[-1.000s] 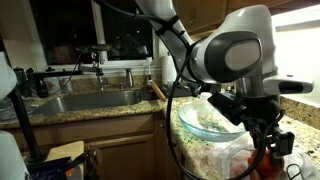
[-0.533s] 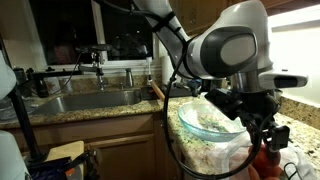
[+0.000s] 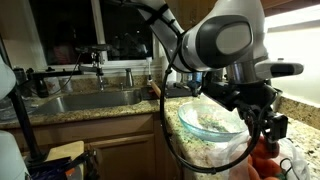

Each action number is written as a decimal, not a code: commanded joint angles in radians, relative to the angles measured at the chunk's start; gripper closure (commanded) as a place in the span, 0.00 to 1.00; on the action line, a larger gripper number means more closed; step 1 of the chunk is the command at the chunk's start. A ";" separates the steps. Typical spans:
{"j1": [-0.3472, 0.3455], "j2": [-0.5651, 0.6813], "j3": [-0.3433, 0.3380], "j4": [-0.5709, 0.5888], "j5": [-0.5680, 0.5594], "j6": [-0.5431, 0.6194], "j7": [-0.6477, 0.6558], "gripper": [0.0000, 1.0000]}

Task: Remove a peach from the bag and put it in the glass bowl

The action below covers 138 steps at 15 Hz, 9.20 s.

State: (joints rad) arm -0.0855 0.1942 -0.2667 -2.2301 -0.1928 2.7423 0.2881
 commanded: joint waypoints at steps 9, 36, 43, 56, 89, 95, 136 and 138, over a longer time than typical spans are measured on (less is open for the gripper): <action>0.021 -0.129 0.022 -0.076 -0.095 0.000 0.041 0.67; -0.018 -0.267 0.113 -0.132 -0.215 -0.018 0.119 0.67; -0.006 -0.249 0.143 -0.117 -0.124 -0.028 0.053 0.67; 0.008 -0.194 0.183 -0.082 0.120 -0.049 -0.168 0.67; 0.013 0.029 0.249 0.130 0.220 -0.115 -0.322 0.67; 0.015 0.066 0.248 0.183 0.213 -0.178 -0.315 0.67; 0.015 0.206 0.239 0.312 0.204 -0.280 -0.297 0.00; 0.015 0.205 0.239 0.312 0.204 -0.280 -0.298 0.00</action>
State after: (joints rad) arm -0.0731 0.4062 -0.0193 -1.9299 0.0069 2.4965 -0.0068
